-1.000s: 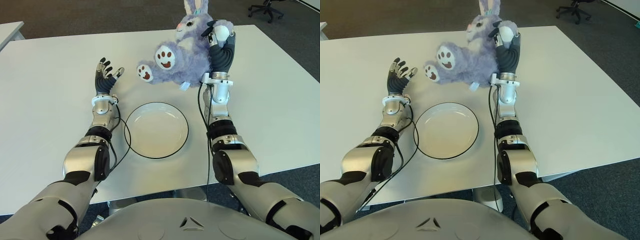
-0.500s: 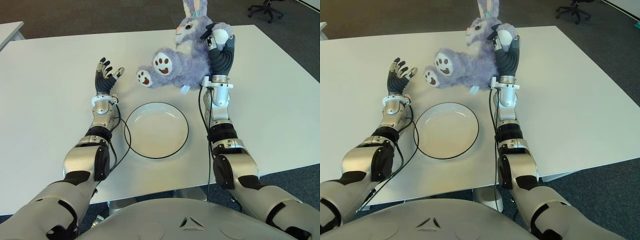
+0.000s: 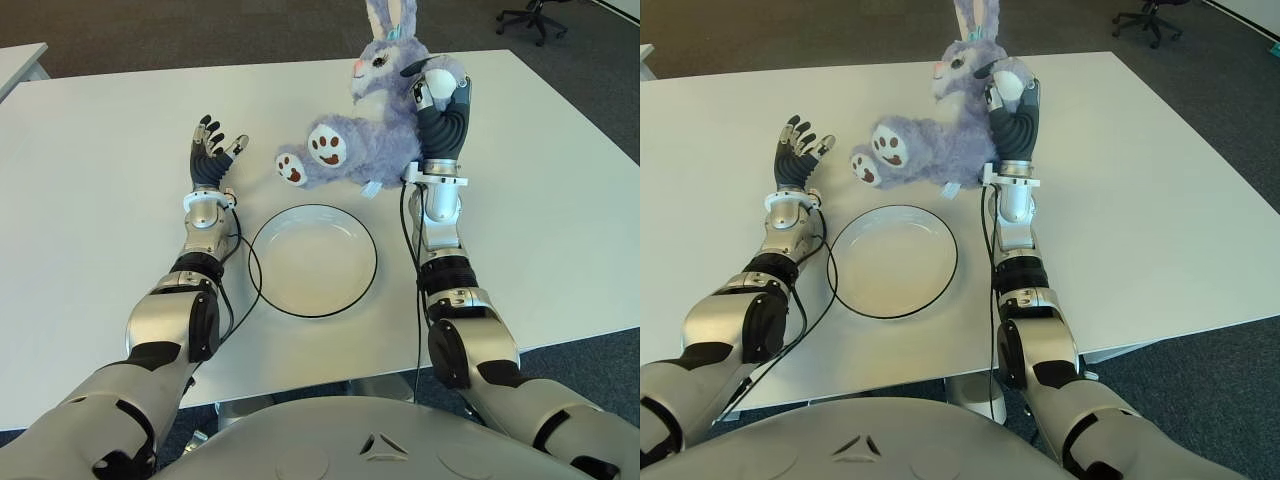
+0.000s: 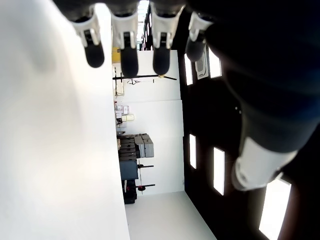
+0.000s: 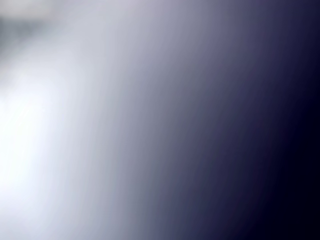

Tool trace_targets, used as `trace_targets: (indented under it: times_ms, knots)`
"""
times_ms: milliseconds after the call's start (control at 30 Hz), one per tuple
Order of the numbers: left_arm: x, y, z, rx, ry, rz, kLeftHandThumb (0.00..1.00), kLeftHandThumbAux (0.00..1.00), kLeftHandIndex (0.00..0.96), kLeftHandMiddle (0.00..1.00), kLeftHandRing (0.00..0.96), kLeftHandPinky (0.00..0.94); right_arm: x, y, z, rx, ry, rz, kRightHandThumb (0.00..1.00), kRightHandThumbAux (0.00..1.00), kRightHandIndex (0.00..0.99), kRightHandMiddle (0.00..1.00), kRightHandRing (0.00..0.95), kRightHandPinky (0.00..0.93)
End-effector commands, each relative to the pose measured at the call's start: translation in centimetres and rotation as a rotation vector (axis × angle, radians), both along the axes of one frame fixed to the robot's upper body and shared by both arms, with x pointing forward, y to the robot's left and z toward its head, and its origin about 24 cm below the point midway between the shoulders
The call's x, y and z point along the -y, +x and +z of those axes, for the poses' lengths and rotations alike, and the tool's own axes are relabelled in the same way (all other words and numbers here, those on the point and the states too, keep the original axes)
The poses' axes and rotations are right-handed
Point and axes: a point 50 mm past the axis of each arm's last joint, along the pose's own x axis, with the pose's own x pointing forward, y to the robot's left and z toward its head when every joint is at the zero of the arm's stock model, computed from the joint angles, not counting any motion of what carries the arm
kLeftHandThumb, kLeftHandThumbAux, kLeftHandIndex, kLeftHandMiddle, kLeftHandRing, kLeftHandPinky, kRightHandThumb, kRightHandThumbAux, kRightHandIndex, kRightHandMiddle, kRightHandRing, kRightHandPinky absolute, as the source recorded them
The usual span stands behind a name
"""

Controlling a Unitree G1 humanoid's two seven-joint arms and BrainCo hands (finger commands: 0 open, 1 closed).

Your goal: Put the doll into the plate.

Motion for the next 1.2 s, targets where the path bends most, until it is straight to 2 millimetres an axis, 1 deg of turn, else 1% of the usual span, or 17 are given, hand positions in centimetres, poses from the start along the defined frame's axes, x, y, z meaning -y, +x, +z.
trace_targets:
  times_ms: [33,500,767,900,1100,1200]
  knots:
    - [1.57,-8.98,-11.25,-0.546,-0.117,0.014,0.110,0.699,0.022,0.128,0.133,0.118,-0.19,-0.70,0.10,0.040,0.002,0.001,0.840,0.674,0.438,0.488,0.693,0.694]
    - [1.58,-8.95,-11.23,-0.545,-0.109,0.006,0.110,0.696,0.015,0.125,0.128,0.105,-0.30,-1.17,0.03,0.050,0.040,0.024,0.841,0.674,0.438,0.488,0.686,0.684]
    - [1.57,-8.93,-11.22,-0.545,-0.112,0.008,0.108,0.695,0.017,0.128,0.131,0.111,-0.27,-1.36,0.07,0.058,0.043,0.020,0.840,0.674,0.438,0.488,0.697,0.714]
    - [1.58,-8.91,-11.21,-0.545,-0.112,0.006,0.110,0.690,0.017,0.126,0.128,0.105,-0.21,-1.41,0.15,0.068,0.040,0.012,0.840,0.673,0.438,0.489,0.699,0.697]
    - [1.58,-8.91,-11.22,-0.547,-0.110,0.006,0.112,0.684,0.017,0.126,0.125,0.095,-0.23,-1.52,0.34,0.092,0.046,0.016,0.840,0.673,0.438,0.490,0.702,0.705]
    - [1.65,-8.93,-11.23,-0.547,-0.110,0.007,0.108,0.683,0.019,0.128,0.127,0.106,-0.20,-1.59,0.43,0.107,0.049,0.024,0.840,0.674,0.438,0.490,0.704,0.702]
